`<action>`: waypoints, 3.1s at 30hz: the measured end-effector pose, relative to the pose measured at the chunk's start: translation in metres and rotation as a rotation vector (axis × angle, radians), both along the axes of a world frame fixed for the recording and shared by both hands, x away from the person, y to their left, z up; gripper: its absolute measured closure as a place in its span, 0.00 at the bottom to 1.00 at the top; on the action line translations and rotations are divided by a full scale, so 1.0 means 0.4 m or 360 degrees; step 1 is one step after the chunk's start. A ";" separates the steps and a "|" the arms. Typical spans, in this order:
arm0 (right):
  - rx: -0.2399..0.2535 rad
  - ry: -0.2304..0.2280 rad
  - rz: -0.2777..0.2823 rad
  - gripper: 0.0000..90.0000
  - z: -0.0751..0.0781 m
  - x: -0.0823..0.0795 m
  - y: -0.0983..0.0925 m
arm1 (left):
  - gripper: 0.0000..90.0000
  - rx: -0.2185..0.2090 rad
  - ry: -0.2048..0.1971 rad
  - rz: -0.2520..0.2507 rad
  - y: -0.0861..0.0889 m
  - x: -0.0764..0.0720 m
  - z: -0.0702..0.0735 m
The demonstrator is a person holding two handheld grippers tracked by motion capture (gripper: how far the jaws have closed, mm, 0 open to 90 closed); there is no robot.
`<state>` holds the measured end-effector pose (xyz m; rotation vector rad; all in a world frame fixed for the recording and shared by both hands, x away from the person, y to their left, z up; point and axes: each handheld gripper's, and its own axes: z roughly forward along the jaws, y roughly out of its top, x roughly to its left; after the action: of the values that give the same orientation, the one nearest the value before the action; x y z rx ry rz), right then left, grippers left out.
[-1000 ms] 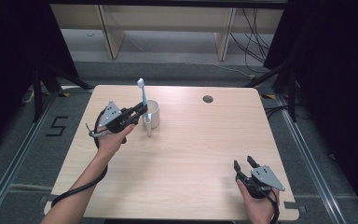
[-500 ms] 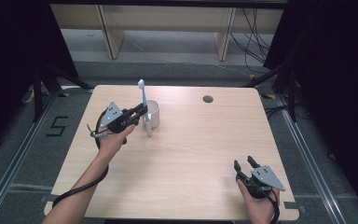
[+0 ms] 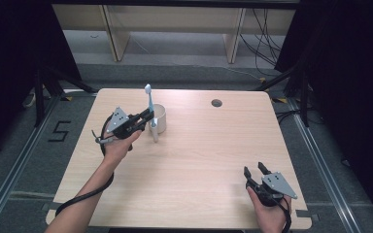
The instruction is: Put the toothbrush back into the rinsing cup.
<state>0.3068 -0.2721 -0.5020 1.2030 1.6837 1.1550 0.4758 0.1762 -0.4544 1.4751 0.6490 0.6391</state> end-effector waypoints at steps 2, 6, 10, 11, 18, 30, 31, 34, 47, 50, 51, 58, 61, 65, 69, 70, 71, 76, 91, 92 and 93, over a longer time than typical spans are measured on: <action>-0.0044 -0.0023 0.0010 0.51 0.000 0.002 -0.003 | 0.87 0.0001 0.0000 -0.0002 0.000 0.001 -0.003; -0.0043 -0.0023 0.0010 0.51 -0.001 0.002 -0.003 | 0.87 0.0015 0.0003 -0.0002 -0.003 0.002 -0.010; 0.0003 0.0007 0.0008 0.51 -0.001 0.000 0.000 | 0.87 0.0017 0.0008 0.0001 -0.005 0.004 -0.014; 0.0003 0.0004 0.0010 0.51 -0.001 0.000 0.000 | 0.87 0.0014 0.0009 0.0002 -0.005 0.004 -0.015; -0.0022 -0.0001 0.0006 0.51 -0.001 0.000 0.000 | 0.87 0.0017 0.0017 0.0008 -0.004 0.006 -0.021; -0.0037 -0.0011 0.0012 0.51 -0.003 0.002 -0.001 | 0.87 0.0013 0.0027 0.0018 -0.009 0.003 -0.038; -0.0037 -0.0011 0.0012 0.51 -0.003 0.002 -0.001 | 0.87 0.0014 0.0028 0.0019 -0.009 0.003 -0.038; -0.0038 -0.0012 0.0012 0.51 -0.003 0.002 -0.001 | 0.87 0.0018 0.0030 0.0021 -0.010 0.002 -0.040; -0.0055 -0.0032 0.0012 0.51 -0.005 0.005 -0.001 | 0.87 0.0022 0.0048 0.0030 -0.015 -0.004 -0.062; -0.0043 -0.0024 0.0010 0.51 -0.005 0.004 0.000 | 0.87 0.0027 0.0043 0.0040 -0.016 -0.003 -0.066; -0.0040 -0.0020 0.0010 0.51 -0.005 0.004 0.001 | 0.87 0.0024 0.0045 0.0041 -0.016 -0.004 -0.067; -0.0023 0.0004 0.0025 0.51 -0.007 0.004 0.004 | 0.87 0.0020 0.0056 0.0046 -0.018 -0.003 -0.075; -0.0025 0.0010 0.0029 0.51 -0.006 0.004 0.003 | 0.87 0.0020 0.0057 0.0048 -0.018 -0.003 -0.079; 0.0003 0.0027 0.0027 0.51 -0.007 0.003 0.005 | 0.87 0.0016 0.0059 0.0050 -0.018 -0.002 -0.084; -0.0002 0.0024 0.0025 0.51 -0.007 0.003 0.005 | 0.87 0.0033 0.0071 0.0053 -0.019 -0.002 -0.086; -0.0002 0.0024 0.0025 0.51 -0.007 0.003 0.005 | 0.87 0.0035 0.0071 0.0053 -0.019 -0.002 -0.086; -0.0002 0.0025 0.0025 0.51 -0.007 0.004 0.005 | 0.87 0.0030 0.0071 0.0053 -0.019 -0.002 -0.086; -0.0034 0.0005 0.0016 0.51 -0.008 0.005 0.004 | 0.87 0.0030 0.0066 0.0051 -0.018 0.000 -0.088; -0.0038 -0.0007 0.0015 0.51 -0.009 0.006 0.002 | 0.87 0.0048 0.0095 0.0053 -0.016 0.000 -0.104; -0.0034 0.0000 0.0014 0.51 -0.008 0.005 0.002 | 0.87 0.0048 0.0095 0.0056 -0.015 0.000 -0.104; -0.0047 -0.0002 0.0018 0.51 -0.007 0.006 0.001 | 0.87 0.0048 0.0094 0.0058 -0.015 -0.001 -0.104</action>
<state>0.3090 -0.2719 -0.5048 1.1756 1.7028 1.1336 0.4754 0.1703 -0.4958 1.5176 0.7157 0.6377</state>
